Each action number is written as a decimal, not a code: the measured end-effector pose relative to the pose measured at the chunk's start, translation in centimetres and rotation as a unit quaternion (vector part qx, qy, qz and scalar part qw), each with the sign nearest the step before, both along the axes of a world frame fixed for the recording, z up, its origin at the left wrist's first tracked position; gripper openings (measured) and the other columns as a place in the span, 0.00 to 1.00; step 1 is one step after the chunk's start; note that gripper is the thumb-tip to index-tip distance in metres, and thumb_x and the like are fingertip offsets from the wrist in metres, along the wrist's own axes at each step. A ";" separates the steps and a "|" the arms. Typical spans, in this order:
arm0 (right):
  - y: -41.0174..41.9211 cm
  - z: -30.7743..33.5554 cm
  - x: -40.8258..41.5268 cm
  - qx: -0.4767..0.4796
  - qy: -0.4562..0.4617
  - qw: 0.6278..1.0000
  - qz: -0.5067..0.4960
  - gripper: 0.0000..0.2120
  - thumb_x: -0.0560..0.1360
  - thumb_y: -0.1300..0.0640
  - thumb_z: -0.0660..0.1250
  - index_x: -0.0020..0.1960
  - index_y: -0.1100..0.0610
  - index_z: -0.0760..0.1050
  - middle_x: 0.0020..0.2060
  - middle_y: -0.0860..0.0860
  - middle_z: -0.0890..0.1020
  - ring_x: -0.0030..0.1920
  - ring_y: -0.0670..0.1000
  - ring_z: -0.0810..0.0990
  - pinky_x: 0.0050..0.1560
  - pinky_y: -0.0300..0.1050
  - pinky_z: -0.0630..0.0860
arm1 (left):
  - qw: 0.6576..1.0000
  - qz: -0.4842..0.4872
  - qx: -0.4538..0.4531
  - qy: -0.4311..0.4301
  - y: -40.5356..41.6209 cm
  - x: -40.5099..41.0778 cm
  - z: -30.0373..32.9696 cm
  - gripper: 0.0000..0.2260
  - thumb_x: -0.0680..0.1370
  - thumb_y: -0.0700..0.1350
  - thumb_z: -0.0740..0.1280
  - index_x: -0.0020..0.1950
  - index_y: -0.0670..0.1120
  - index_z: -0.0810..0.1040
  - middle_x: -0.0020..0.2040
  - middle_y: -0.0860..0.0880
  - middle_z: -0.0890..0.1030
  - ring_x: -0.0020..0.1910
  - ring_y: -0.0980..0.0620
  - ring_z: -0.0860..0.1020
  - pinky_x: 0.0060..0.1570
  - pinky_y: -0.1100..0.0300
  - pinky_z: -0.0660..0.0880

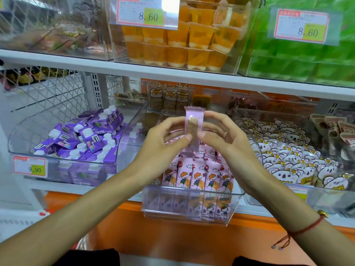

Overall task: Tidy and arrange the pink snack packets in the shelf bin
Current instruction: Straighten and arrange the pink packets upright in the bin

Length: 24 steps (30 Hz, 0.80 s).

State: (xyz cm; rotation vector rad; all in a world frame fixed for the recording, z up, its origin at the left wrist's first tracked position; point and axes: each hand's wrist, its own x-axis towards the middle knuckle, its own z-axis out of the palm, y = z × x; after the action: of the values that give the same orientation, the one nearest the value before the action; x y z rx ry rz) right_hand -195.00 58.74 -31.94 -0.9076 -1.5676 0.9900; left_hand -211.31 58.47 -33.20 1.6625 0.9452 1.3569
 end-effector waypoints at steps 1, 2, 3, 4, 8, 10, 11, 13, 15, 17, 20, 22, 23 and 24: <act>-0.1 0.0 0.1 0.022 -0.004 1.000 0.016 0.16 0.73 0.64 0.70 0.57 0.50 0.76 0.53 0.50 0.83 0.56 0.45 0.80 0.56 0.37 0.76 | 1.000 -0.001 0.023 0.002 0.0 -0.1 0.1 0.15 0.77 0.36 0.67 0.59 0.52 0.76 0.57 0.56 0.80 0.58 0.62 0.78 0.57 0.70 0.73; -0.1 0.0 0.1 0.035 -0.006 0.999 0.025 0.16 0.72 0.65 0.71 0.56 0.51 0.76 0.53 0.50 0.83 0.57 0.45 0.80 0.58 0.39 0.76 | 0.999 -0.003 0.038 0.005 -0.1 -0.1 0.1 0.16 0.76 0.35 0.67 0.58 0.52 0.75 0.58 0.56 0.80 0.59 0.62 0.78 0.58 0.69 0.73; -0.1 -0.1 0.2 0.042 -0.006 0.999 0.030 0.16 0.71 0.66 0.72 0.55 0.52 0.76 0.54 0.50 0.83 0.58 0.46 0.79 0.61 0.42 0.75 | 0.999 -0.003 0.048 0.008 -0.1 -0.1 0.1 0.16 0.76 0.34 0.68 0.57 0.53 0.75 0.57 0.55 0.81 0.59 0.61 0.77 0.59 0.68 0.73; -0.1 -0.2 0.2 0.045 -0.006 0.998 0.033 0.16 0.70 0.67 0.72 0.54 0.53 0.76 0.54 0.51 0.82 0.59 0.47 0.79 0.63 0.44 0.74 | 0.999 -0.002 0.054 0.011 -0.1 -0.1 0.0 0.16 0.76 0.34 0.68 0.57 0.53 0.75 0.57 0.55 0.81 0.59 0.61 0.77 0.59 0.67 0.73; -0.1 -0.4 0.3 0.056 -0.023 0.998 0.034 0.17 0.70 0.67 0.73 0.56 0.53 0.76 0.54 0.49 0.82 0.59 0.44 0.78 0.63 0.41 0.73 | 0.999 0.000 0.045 0.017 -0.1 -0.1 -0.3 0.16 0.76 0.35 0.68 0.57 0.53 0.75 0.57 0.55 0.80 0.59 0.61 0.77 0.58 0.68 0.73; -0.1 -0.5 0.4 0.090 -0.071 0.993 0.012 0.23 0.71 0.63 0.73 0.61 0.48 0.73 0.58 0.43 0.80 0.61 0.40 0.75 0.62 0.32 0.69 | 1.000 0.007 0.027 -0.006 0.1 -0.1 -0.3 0.15 0.76 0.36 0.69 0.59 0.50 0.75 0.57 0.54 0.80 0.58 0.61 0.78 0.56 0.69 0.74; -0.1 -0.6 0.4 0.105 -0.100 0.989 -0.005 0.26 0.71 0.61 0.74 0.65 0.46 0.70 0.61 0.42 0.77 0.63 0.37 0.72 0.61 0.28 0.67 | 0.999 0.015 0.012 -0.027 0.1 -0.1 -0.3 0.14 0.76 0.38 0.68 0.60 0.49 0.75 0.57 0.53 0.81 0.56 0.61 0.79 0.55 0.68 0.75; -0.2 -0.7 0.3 0.124 -0.132 0.983 -0.033 0.30 0.71 0.57 0.74 0.68 0.44 0.66 0.63 0.41 0.74 0.65 0.36 0.70 0.61 0.27 0.66 | 0.996 0.025 -0.031 -0.078 0.2 0.1 -0.2 0.13 0.77 0.42 0.68 0.61 0.47 0.74 0.57 0.51 0.82 0.54 0.58 0.81 0.53 0.64 0.78; -0.2 -0.7 0.1 0.142 -0.129 0.980 -0.045 0.24 0.71 0.59 0.74 0.63 0.48 0.70 0.58 0.42 0.77 0.60 0.40 0.74 0.61 0.35 0.71 | 0.990 0.020 -0.081 -0.114 0.1 0.3 -0.1 0.15 0.75 0.46 0.69 0.61 0.46 0.74 0.56 0.49 0.82 0.53 0.56 0.82 0.50 0.61 0.80; -0.1 -0.6 0.1 0.138 -0.107 0.983 -0.049 0.17 0.71 0.62 0.73 0.57 0.51 0.74 0.53 0.44 0.80 0.56 0.43 0.78 0.57 0.40 0.75 | 0.987 0.025 -0.093 -0.131 0.1 0.3 -0.2 0.21 0.72 0.49 0.71 0.63 0.47 0.72 0.57 0.51 0.82 0.54 0.56 0.82 0.50 0.61 0.80; 0.2 -0.4 0.7 0.070 -0.044 0.996 -0.043 0.17 0.70 0.57 0.74 0.56 0.51 0.75 0.52 0.47 0.83 0.53 0.45 0.81 0.54 0.38 0.77 | 0.991 0.084 -0.028 -0.097 0.3 -0.3 0.2 0.28 0.70 0.48 0.74 0.66 0.56 0.67 0.63 0.59 0.75 0.60 0.65 0.75 0.53 0.68 0.76; 0.5 -0.4 1.0 0.018 0.008 0.999 -0.050 0.20 0.67 0.51 0.73 0.57 0.53 0.75 0.48 0.48 0.85 0.49 0.45 0.83 0.50 0.37 0.78 | 0.995 0.084 0.012 -0.053 0.2 -0.5 0.4 0.25 0.72 0.45 0.73 0.66 0.56 0.69 0.62 0.61 0.75 0.60 0.67 0.74 0.52 0.74 0.73; 0.7 -0.3 1.1 -0.006 0.036 0.998 -0.053 0.21 0.67 0.49 0.72 0.57 0.55 0.76 0.46 0.49 0.85 0.46 0.46 0.84 0.48 0.38 0.79 | 0.997 0.067 0.021 -0.037 0.1 -0.5 0.5 0.22 0.72 0.42 0.73 0.64 0.54 0.73 0.60 0.60 0.78 0.58 0.66 0.76 0.50 0.74 0.73; 0.9 -0.3 1.2 -0.028 0.060 0.996 -0.056 0.21 0.67 0.48 0.71 0.56 0.56 0.76 0.44 0.49 0.85 0.44 0.46 0.84 0.47 0.39 0.78 | 0.998 0.052 0.027 -0.021 -0.1 -0.4 0.5 0.20 0.73 0.40 0.73 0.62 0.53 0.75 0.57 0.58 0.80 0.55 0.64 0.78 0.49 0.74 0.72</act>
State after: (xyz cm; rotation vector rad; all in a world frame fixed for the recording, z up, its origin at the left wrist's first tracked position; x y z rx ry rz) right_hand -193.83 59.69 -32.24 -0.9472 -1.3795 0.9954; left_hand -211.70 58.39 -32.70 1.6383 0.9916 1.4932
